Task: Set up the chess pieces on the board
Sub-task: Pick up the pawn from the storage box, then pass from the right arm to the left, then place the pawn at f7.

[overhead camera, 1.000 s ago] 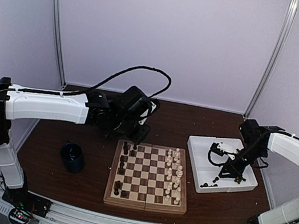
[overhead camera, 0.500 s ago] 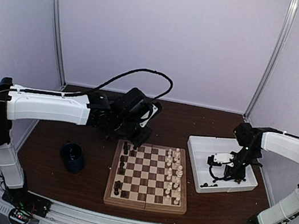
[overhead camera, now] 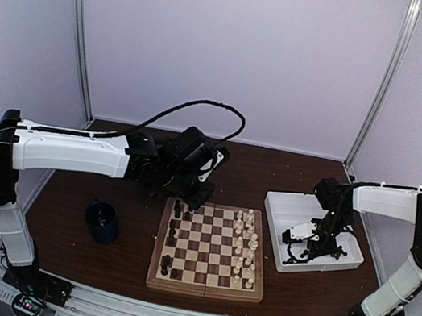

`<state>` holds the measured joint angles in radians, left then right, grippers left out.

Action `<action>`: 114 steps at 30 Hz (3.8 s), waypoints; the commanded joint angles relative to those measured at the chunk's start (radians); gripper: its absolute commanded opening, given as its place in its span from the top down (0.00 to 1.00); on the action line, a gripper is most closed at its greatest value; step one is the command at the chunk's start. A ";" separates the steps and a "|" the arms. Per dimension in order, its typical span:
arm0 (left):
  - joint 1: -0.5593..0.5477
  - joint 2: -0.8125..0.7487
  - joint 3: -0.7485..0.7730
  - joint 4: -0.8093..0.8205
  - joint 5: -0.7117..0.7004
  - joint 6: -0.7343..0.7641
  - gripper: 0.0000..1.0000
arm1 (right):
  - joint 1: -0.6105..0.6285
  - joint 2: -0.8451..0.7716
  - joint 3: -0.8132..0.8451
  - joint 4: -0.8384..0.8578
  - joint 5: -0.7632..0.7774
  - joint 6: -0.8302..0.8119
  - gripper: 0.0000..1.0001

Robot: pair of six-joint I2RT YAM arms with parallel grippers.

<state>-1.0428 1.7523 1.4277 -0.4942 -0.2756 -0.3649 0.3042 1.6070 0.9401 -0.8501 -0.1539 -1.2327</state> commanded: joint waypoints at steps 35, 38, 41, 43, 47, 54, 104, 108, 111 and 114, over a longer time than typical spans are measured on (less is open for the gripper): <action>-0.005 0.053 0.023 0.064 0.070 -0.022 0.65 | -0.089 -0.004 0.101 -0.110 -0.191 0.114 0.86; -0.005 0.053 0.008 0.087 0.087 -0.025 0.65 | -0.099 -0.005 0.118 -0.121 -0.238 0.152 0.88; -0.007 0.041 -0.037 0.184 0.151 -0.022 0.65 | -0.135 0.000 0.169 -0.168 -0.344 0.209 0.88; -0.016 0.031 -0.080 0.301 0.197 -0.019 0.65 | -0.164 0.006 0.216 -0.230 -0.448 0.254 0.88; -0.048 0.056 -0.096 0.541 0.311 0.024 0.64 | -0.184 0.017 0.298 -0.332 -0.619 0.324 0.88; -0.078 0.234 0.122 0.607 0.470 0.178 0.61 | -0.186 0.025 0.360 -0.437 -0.780 0.374 0.88; -0.079 0.319 0.428 0.146 0.458 0.211 0.99 | -0.202 -0.131 0.257 -0.451 -0.864 0.391 0.73; -0.052 0.228 0.365 -0.070 0.413 0.184 0.99 | -0.201 -0.238 0.177 -0.255 -0.831 0.520 0.68; -0.025 0.181 0.335 -0.218 0.415 0.162 0.99 | -0.201 -0.289 0.137 -0.165 -0.749 0.582 0.67; -0.002 0.163 0.330 -0.399 0.385 0.153 0.98 | -0.201 -0.299 0.106 -0.130 -0.692 0.596 0.66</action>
<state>-1.0733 1.9507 1.7821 -0.6041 0.1547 -0.1886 0.1089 1.3254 1.0866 -1.1049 -0.9474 -0.7040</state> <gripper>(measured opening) 0.086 0.334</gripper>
